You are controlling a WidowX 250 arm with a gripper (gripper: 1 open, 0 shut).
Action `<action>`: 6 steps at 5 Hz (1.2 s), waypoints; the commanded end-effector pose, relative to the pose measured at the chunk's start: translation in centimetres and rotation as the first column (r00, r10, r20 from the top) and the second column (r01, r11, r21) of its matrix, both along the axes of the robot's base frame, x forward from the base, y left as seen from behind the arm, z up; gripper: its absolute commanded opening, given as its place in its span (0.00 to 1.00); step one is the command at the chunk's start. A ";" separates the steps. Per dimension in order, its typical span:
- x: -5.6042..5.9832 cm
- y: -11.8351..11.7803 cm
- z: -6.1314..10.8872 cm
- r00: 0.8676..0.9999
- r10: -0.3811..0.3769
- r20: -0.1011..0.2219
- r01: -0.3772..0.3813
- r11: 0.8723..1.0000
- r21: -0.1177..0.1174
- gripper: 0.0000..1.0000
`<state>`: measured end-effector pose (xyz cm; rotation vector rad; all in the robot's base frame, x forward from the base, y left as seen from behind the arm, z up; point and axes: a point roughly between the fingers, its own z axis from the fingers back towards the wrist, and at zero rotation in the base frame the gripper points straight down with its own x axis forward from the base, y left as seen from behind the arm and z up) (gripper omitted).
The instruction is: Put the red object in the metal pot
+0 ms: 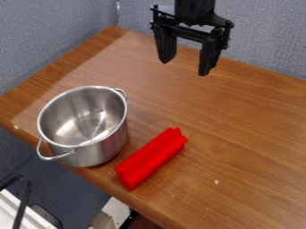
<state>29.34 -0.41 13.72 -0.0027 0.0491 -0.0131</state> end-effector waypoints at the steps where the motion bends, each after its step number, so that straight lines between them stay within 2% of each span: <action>1: -0.2 0.0 -0.6 1.000 -0.002 -0.019 0.002 1.000 0.001 1.00; 2: -1.2 -0.4 -1.1 0.999 -0.015 -0.040 0.016 1.000 0.008 1.00; 3: -3.4 -0.9 -1.2 0.998 -0.050 -0.036 0.051 0.998 0.037 1.00; 4: -6.0 -1.7 -1.7 0.990 -0.144 -0.015 0.144 0.987 0.069 1.00; 5: -8.5 -2.5 -2.8 0.976 -0.216 -0.001 0.215 0.970 0.111 1.00; 6: -10.0 -2.6 -4.2 0.972 -0.235 0.013 0.232 0.966 0.118 1.00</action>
